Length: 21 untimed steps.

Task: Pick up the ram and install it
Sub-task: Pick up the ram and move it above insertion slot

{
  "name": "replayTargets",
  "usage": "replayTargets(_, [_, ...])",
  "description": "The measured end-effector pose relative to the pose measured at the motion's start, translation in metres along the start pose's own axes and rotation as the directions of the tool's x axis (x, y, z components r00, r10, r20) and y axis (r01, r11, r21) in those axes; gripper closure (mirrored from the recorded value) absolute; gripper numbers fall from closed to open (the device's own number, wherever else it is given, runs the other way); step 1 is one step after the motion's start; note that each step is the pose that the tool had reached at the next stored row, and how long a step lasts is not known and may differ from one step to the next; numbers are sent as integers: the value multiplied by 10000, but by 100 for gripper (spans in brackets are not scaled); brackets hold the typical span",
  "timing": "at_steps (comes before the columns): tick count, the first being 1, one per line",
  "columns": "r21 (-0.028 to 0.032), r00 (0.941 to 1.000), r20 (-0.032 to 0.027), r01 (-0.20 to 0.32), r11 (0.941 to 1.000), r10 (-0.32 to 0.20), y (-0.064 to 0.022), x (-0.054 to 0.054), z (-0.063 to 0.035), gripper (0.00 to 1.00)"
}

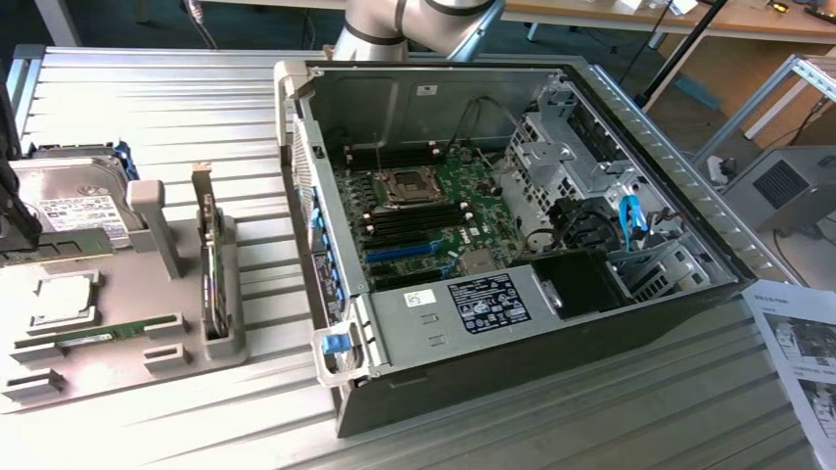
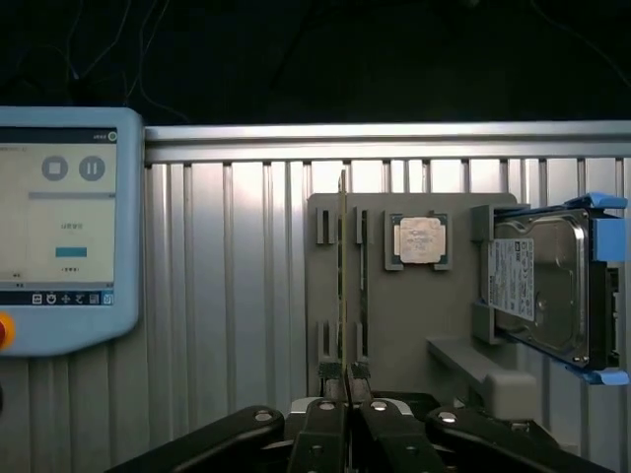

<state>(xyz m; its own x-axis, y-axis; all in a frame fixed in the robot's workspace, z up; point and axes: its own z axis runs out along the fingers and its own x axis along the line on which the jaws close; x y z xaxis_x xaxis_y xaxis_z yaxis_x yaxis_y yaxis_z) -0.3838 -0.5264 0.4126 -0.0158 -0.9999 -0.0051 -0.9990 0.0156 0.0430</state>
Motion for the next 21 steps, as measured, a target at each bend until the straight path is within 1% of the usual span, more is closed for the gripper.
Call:
replayTargets(3, [1,10000,1,0,10000,0,2,0,-42,88])
replayTargets(12, [-2,10000,-2,2,10000,-2,-6,0,-48,88])
replayTargets(18, [0,10000,-1,0,10000,0,-107,-2,-50,88])
replayTargets(20, [1,10000,0,1,10000,-1,-205,-3,-54,88])
replayTargets(21, [0,10000,0,0,10000,0,-279,-4,-57,88])
